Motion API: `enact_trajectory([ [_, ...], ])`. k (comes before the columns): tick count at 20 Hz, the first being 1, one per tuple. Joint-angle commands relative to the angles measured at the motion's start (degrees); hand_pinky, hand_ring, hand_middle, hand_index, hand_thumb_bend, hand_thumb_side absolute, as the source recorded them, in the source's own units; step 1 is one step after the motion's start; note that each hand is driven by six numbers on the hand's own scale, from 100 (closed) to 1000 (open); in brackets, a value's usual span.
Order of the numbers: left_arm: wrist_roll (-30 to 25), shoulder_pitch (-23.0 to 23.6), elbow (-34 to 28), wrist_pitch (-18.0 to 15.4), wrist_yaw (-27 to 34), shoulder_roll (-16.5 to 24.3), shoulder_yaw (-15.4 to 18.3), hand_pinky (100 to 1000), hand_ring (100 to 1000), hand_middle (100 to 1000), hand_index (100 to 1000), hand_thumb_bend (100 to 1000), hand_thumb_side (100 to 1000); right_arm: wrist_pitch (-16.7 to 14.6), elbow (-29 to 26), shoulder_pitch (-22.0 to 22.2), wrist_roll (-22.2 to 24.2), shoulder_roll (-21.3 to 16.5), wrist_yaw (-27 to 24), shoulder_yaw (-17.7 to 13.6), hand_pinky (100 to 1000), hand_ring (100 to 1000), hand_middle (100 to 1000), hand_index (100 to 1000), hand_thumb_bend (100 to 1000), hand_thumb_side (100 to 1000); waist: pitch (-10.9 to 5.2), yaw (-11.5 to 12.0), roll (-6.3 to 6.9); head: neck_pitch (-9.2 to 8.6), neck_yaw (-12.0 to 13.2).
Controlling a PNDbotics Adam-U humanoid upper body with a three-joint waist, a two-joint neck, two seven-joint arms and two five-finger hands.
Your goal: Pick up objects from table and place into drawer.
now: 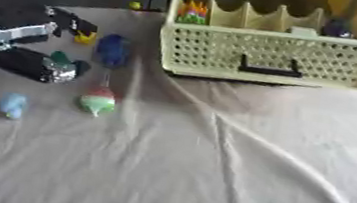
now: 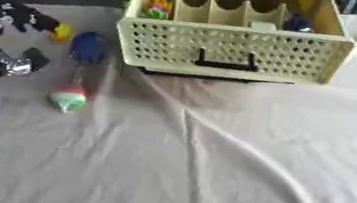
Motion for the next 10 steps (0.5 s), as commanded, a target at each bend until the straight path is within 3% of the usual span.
enact_trajectory([
  [1, -1.79, -2.03, 4.03, 1.33, -1.33, -0.52, -0.44, 815, 892, 886, 1000, 395, 858, 0.86, -1.21, -0.17, 0.29, -0.7, 0.57, -0.11, 470, 395, 408, 769, 100, 726, -0.88, -0.25, -0.12, -0.29, 0.54],
  [10, -3.4, -3.24, 13.34, 0.25, -6.43, -3.73, -1.13, 820, 895, 901, 1000, 474, 873, 2.4, -1.21, -0.56, 0.34, 0.13, 0.56, -0.25, 484, 392, 406, 766, 100, 727, -0.4, -1.1, 0.19, -0.41, 0.98],
])
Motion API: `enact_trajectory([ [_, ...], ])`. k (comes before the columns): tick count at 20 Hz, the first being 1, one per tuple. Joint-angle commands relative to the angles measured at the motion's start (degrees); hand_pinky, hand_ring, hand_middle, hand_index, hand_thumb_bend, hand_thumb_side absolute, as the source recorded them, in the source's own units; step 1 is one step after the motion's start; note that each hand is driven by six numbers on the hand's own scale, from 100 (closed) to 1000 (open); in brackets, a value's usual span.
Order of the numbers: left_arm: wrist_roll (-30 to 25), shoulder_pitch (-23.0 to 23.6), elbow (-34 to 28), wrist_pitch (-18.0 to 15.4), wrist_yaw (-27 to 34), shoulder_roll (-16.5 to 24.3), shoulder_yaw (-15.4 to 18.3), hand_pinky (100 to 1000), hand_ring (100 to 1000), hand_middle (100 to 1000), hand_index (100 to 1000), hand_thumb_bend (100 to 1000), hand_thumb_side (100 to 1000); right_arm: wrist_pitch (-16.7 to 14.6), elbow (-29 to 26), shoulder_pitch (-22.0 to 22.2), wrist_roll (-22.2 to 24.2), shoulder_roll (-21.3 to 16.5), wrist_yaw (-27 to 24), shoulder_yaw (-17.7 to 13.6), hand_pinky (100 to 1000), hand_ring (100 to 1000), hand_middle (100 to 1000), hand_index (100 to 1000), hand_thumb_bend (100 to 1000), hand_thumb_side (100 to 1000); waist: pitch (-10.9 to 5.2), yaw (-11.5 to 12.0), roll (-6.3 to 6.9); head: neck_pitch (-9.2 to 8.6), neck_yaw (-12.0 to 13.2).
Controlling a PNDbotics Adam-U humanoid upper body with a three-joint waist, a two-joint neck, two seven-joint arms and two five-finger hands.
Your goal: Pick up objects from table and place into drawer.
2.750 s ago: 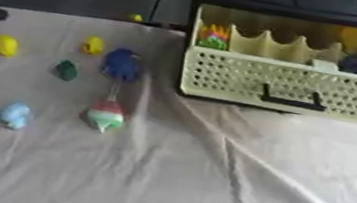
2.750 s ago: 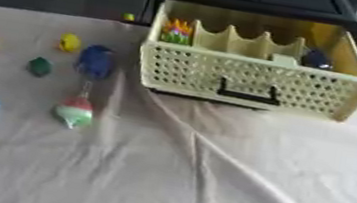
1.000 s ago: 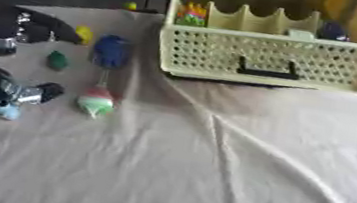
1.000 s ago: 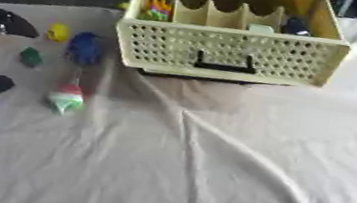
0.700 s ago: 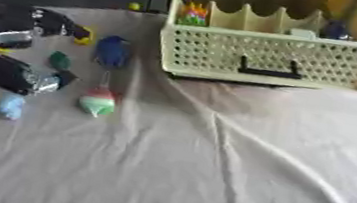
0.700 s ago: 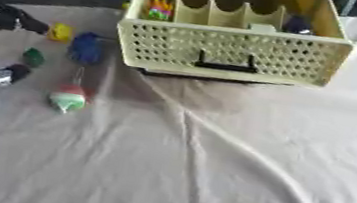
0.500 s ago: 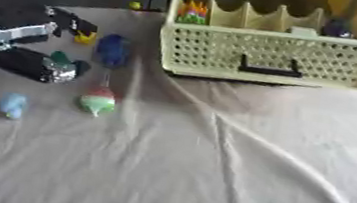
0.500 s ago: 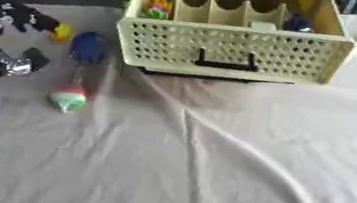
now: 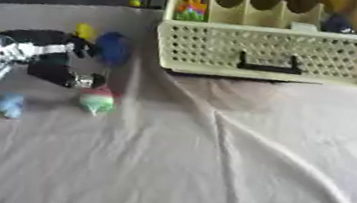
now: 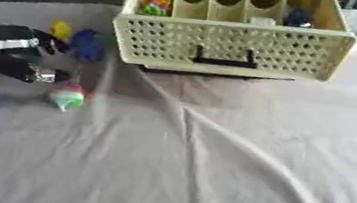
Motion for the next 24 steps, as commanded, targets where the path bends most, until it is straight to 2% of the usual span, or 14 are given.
enact_trajectory([
  [1, -0.45, -0.99, 1.24, -0.78, -1.51, 0.83, 0.16, 820, 896, 903, 1000, 481, 875, 0.66, -1.21, -0.51, 0.1, -0.78, 0.41, -0.27, 485, 392, 406, 765, 100, 727, -0.86, -0.04, -0.27, -0.34, 0.19],
  [8, -1.63, -0.2, 1.56, -1.5, -1.41, 0.78, 0.35, 820, 898, 904, 1000, 469, 902, 1.78, -1.21, -0.43, 0.16, -0.01, 0.81, -0.36, 493, 390, 405, 763, 100, 727, -0.66, -0.09, -0.28, -0.25, 0.22],
  [16, -2.18, 0.09, 2.59, -1.28, -3.21, 0.23, -0.47, 807, 880, 900, 1000, 501, 911, 2.54, -1.21, -0.68, 0.1, 0.47, 0.88, -0.37, 499, 389, 406, 760, 100, 727, -0.48, -0.53, -0.18, -0.34, 0.67],
  [24, -1.93, 0.25, 4.93, -2.43, -6.28, -0.78, -1.47, 798, 875, 878, 1000, 551, 874, 3.22, -1.21, -0.82, 1.01, 0.9, 0.34, -0.38, 511, 388, 408, 761, 100, 730, -0.18, -1.21, 0.03, 0.53, 1.32],
])
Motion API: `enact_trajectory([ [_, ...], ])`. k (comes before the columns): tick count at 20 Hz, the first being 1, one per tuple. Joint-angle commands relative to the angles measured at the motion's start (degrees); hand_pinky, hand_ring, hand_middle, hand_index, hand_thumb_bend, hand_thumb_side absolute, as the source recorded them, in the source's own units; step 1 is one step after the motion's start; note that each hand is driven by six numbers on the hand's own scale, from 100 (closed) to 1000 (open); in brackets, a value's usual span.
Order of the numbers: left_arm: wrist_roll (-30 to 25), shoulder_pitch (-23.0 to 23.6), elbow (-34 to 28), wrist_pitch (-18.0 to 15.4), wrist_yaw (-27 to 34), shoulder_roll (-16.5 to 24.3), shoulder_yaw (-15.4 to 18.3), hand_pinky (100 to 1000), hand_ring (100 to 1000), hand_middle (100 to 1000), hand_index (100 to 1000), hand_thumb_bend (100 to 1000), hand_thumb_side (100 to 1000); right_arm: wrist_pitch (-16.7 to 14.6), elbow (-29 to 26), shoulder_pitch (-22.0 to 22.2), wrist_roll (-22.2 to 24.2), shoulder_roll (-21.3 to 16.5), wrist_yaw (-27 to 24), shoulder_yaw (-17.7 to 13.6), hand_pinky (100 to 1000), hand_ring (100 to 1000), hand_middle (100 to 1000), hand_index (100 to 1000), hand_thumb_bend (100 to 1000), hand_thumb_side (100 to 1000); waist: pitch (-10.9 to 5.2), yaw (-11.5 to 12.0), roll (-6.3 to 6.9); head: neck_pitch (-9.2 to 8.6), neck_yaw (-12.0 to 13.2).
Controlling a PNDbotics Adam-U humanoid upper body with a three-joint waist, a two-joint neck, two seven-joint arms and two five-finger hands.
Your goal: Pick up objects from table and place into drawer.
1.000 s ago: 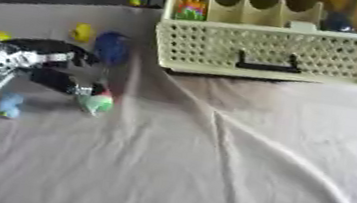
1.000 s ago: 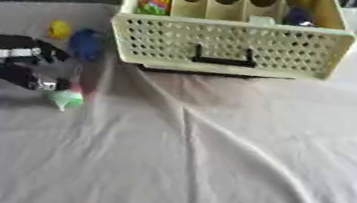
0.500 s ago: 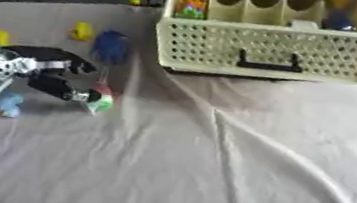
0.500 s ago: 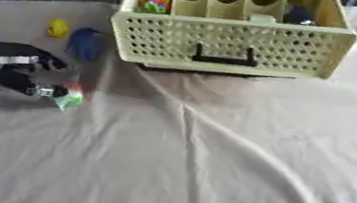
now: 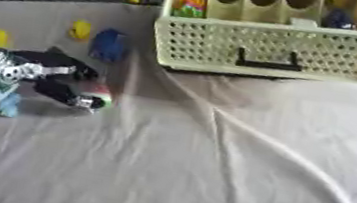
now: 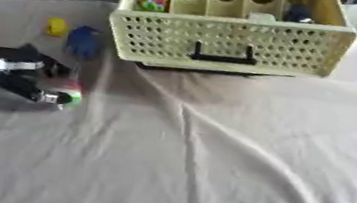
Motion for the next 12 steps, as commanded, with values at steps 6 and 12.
enact_trajectory([
  [6, 1.37, -0.66, 3.72, -1.23, -5.3, -0.29, -1.27, 783, 868, 857, 992, 577, 867, 0.67, -1.21, -0.76, 0.99, -0.41, -0.55, -0.53, 512, 388, 407, 760, 100, 730, -0.52, -0.44, -0.24, 0.62, 1.29],
  [12, 5.02, -0.65, 4.4, -2.72, -10.27, -0.66, -2.21, 728, 804, 779, 885, 559, 805, 1.34, -1.21, -0.71, 1.26, 0.04, -0.64, -0.69, 520, 386, 407, 758, 100, 732, -0.44, -0.38, -0.27, -0.87, 0.96],
])
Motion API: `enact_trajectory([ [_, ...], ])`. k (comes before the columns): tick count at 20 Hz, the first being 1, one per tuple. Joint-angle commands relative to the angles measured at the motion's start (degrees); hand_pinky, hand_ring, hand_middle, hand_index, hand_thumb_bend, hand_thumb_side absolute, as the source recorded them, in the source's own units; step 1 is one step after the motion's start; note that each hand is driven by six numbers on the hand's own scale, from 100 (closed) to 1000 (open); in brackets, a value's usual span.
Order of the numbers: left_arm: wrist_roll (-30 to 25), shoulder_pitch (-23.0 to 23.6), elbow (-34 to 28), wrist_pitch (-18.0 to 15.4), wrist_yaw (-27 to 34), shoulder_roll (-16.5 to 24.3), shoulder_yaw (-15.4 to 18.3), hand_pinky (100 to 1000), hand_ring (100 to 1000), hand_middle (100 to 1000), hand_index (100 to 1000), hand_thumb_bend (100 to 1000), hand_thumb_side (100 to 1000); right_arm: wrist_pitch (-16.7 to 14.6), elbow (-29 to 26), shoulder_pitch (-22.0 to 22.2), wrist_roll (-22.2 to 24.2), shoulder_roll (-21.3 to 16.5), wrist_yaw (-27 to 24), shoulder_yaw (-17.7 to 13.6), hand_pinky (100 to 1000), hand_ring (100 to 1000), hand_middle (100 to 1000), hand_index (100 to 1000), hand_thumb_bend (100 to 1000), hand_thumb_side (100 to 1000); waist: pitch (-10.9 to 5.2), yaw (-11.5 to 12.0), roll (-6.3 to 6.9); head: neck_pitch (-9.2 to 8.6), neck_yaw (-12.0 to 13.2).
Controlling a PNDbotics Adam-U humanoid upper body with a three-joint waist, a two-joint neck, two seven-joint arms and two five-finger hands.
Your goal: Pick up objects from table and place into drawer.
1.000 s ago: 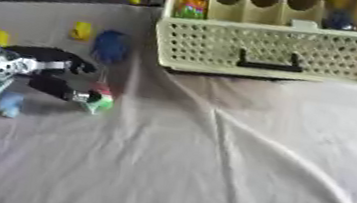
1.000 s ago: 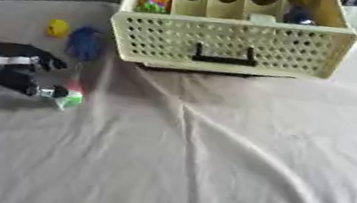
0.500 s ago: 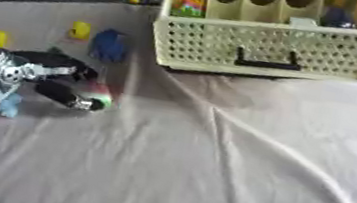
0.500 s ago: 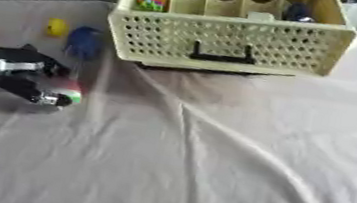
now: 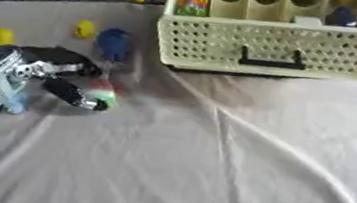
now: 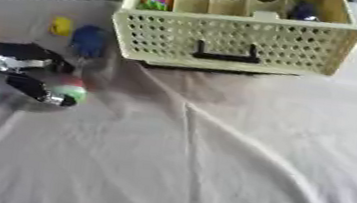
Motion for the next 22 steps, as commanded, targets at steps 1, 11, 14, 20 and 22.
enact_trajectory([
  [1, 1.61, 0.42, 1.62, -0.48, -2.59, -0.03, -1.69, 697, 769, 737, 838, 509, 794, 0.37, -1.21, -0.44, 0.25, -0.71, -0.2, -0.65, 520, 386, 406, 758, 100, 731, -0.49, 0.0, -0.5, -1.29, -0.35],
  [11, 3.44, 0.19, -1.24, 0.7, -3.49, 0.32, -2.98, 551, 581, 560, 734, 468, 678, 1.44, -1.21, -0.44, 0.43, -0.26, -0.41, -0.89, 529, 385, 405, 757, 100, 735, -0.59, 0.16, -0.46, -2.19, -1.16],
  [14, 3.91, 0.25, -1.4, 0.62, -4.74, 0.33, -3.17, 528, 556, 534, 723, 465, 661, 1.63, -1.21, -0.5, 0.56, -0.16, -0.53, -0.93, 530, 385, 407, 757, 100, 735, -0.5, 0.11, -0.43, -2.26, -1.29],
  [20, 5.87, 0.33, -1.68, 0.75, -7.49, 0.37, -3.42, 471, 504, 487, 682, 353, 578, 2.07, -1.21, -0.34, 0.86, 0.08, -0.51, -1.03, 535, 383, 407, 755, 100, 738, -0.47, 0.05, -0.42, -2.22, -1.3],
  [22, 5.87, 0.25, -2.04, 0.97, -7.31, 0.47, -3.36, 463, 498, 482, 678, 314, 563, 2.11, -1.21, -0.2, 0.99, 0.13, -0.4, -1.0, 535, 383, 407, 755, 100, 738, -0.52, 0.09, -0.46, -2.18, -1.38],
])
